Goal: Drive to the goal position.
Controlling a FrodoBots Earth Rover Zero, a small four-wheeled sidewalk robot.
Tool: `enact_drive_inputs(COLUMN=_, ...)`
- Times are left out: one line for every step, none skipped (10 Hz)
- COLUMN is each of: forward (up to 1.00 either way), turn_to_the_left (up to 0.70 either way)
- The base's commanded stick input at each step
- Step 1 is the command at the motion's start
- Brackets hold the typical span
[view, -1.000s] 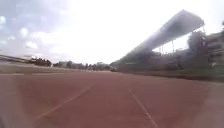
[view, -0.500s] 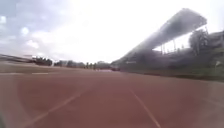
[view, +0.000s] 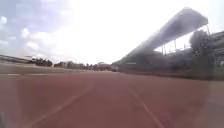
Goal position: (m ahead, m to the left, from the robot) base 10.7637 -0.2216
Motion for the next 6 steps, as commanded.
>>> enact_drive_inputs(forward=0.7, turn_to_the_left=0.0)
enact_drive_inputs(forward=0.7, turn_to_the_left=0.0)
enact_drive_inputs(forward=0.7, turn_to_the_left=0.0)
enact_drive_inputs(forward=0.7, turn_to_the_left=0.0)
enact_drive_inputs(forward=0.7, turn_to_the_left=0.0)
enact_drive_inputs(forward=0.7, turn_to_the_left=0.0)
